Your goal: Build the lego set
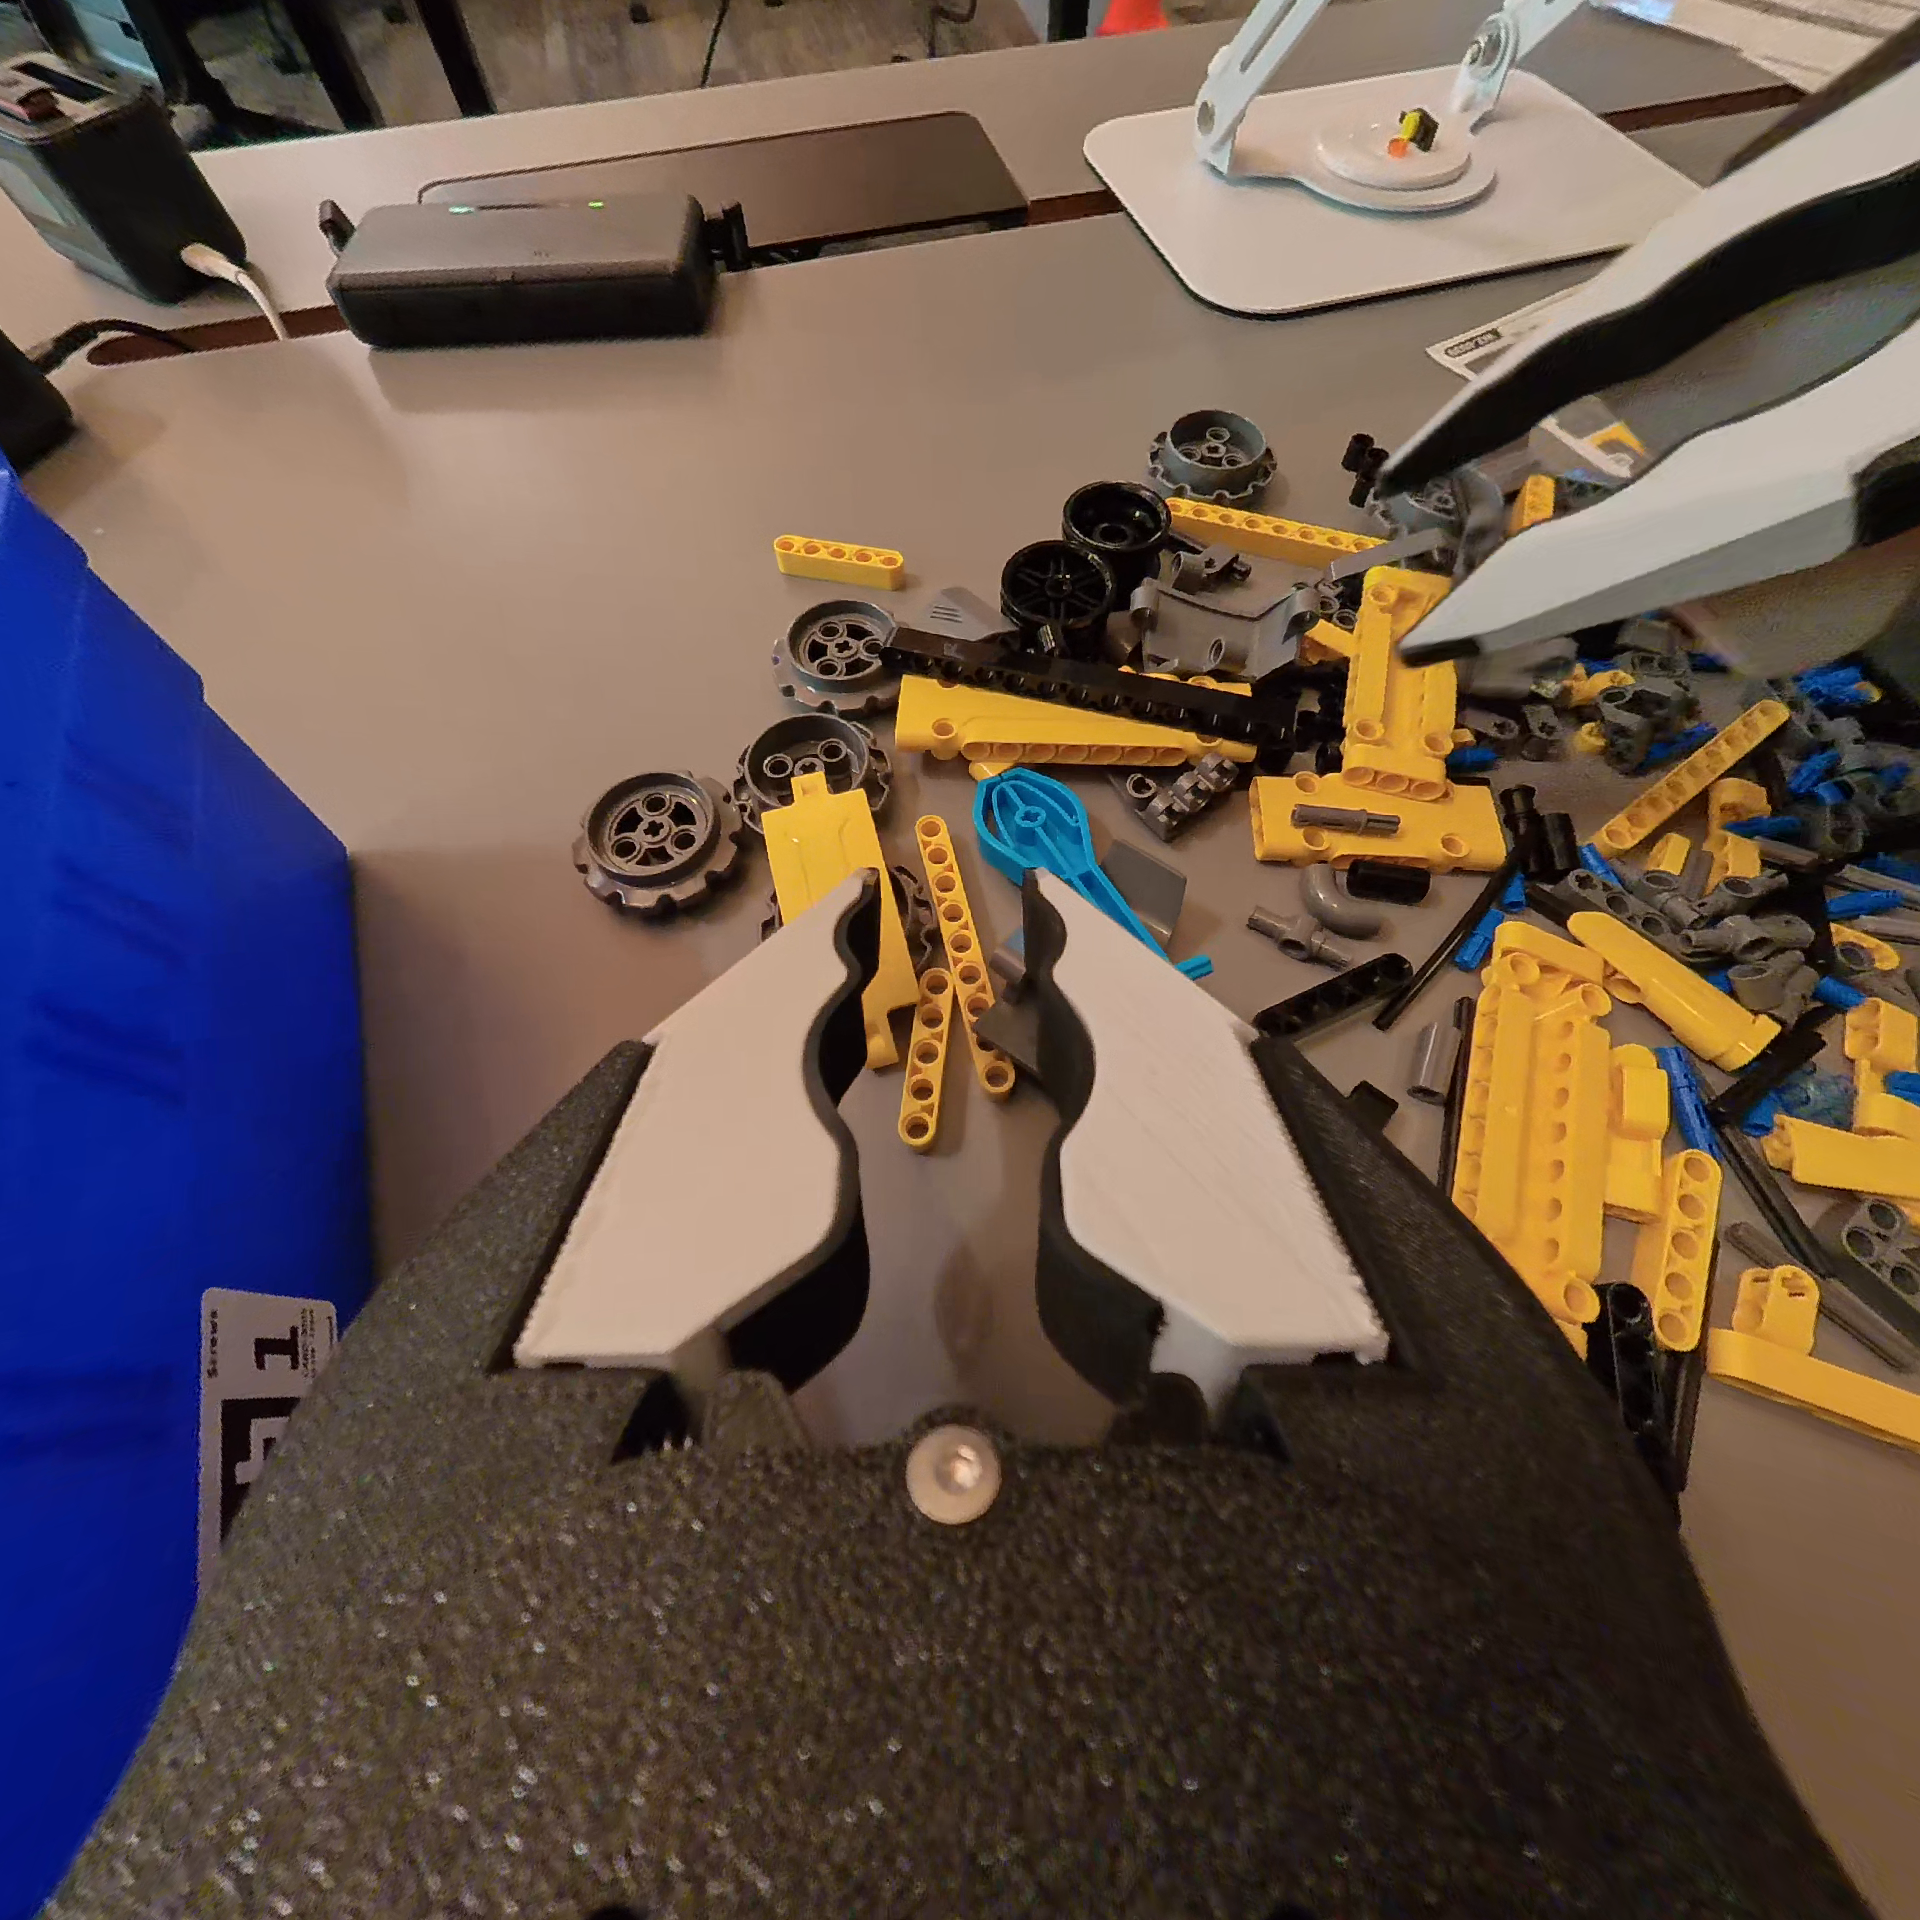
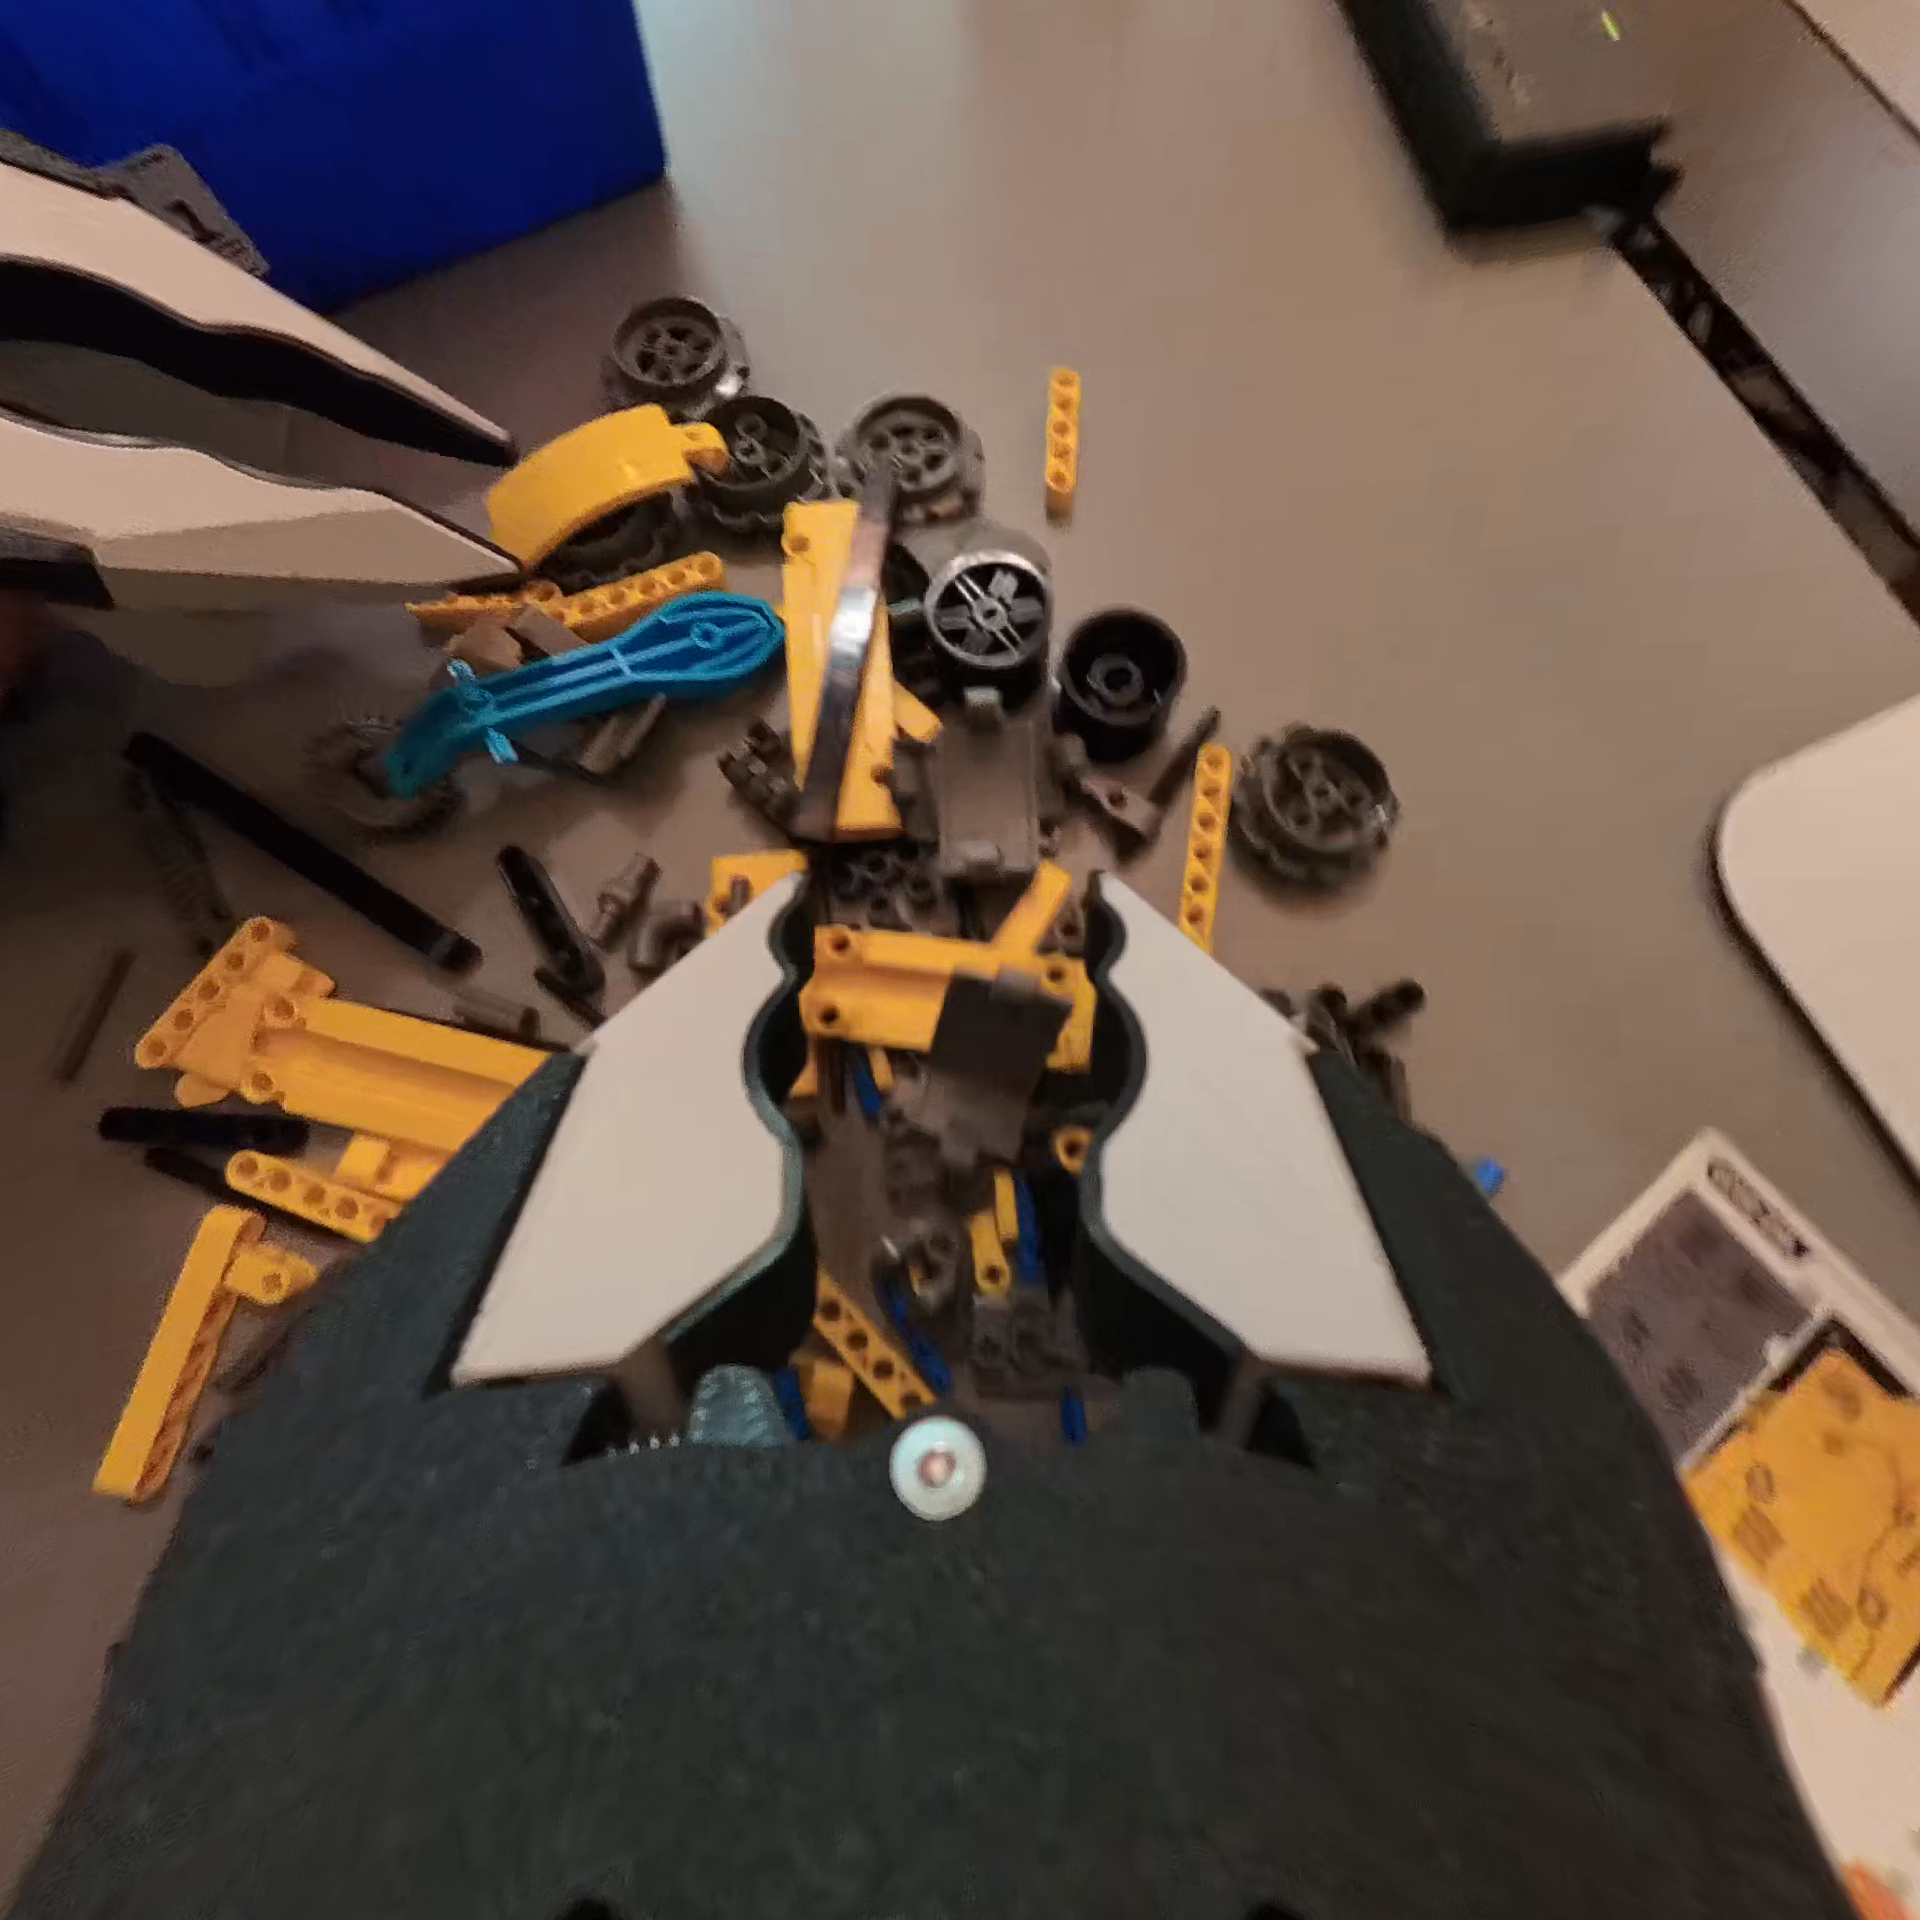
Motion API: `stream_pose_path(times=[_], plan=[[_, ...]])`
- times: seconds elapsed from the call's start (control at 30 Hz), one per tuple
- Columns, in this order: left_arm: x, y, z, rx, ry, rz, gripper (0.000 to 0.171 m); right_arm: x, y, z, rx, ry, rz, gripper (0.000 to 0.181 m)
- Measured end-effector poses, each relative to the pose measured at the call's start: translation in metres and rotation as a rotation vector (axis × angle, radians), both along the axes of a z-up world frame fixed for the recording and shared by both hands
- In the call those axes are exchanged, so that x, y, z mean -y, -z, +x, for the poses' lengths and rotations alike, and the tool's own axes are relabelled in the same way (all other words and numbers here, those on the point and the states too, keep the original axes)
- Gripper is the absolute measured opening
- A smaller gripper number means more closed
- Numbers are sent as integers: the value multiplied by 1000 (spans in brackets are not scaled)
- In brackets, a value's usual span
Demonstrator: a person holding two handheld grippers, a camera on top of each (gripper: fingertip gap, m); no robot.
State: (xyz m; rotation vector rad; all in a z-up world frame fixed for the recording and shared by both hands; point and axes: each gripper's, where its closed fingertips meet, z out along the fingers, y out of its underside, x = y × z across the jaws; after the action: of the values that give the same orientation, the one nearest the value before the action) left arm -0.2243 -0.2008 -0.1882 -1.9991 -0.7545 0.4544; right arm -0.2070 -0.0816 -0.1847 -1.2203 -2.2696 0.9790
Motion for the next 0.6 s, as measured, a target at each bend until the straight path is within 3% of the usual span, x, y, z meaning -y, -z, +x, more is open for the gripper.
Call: stream_pose_path(times=[0.13,0.23,0.4,0.5,0.6], plan=[[0,-1,0,-3,0,3,26,47,-4,-14,-28,-127,4,52],[-1,-1,1,-3,5,6,26,55,16,-23,74,-141,55,52],[-1,-3,3,6,16,33,26,77,19,4,216,-229,-60,51],[-3,-4,4,13,24,43,26,80,12,17,241,-267,-100,48],[-3,-4,4,13,24,42,26,57,5,-8,110,-194,15,39]])
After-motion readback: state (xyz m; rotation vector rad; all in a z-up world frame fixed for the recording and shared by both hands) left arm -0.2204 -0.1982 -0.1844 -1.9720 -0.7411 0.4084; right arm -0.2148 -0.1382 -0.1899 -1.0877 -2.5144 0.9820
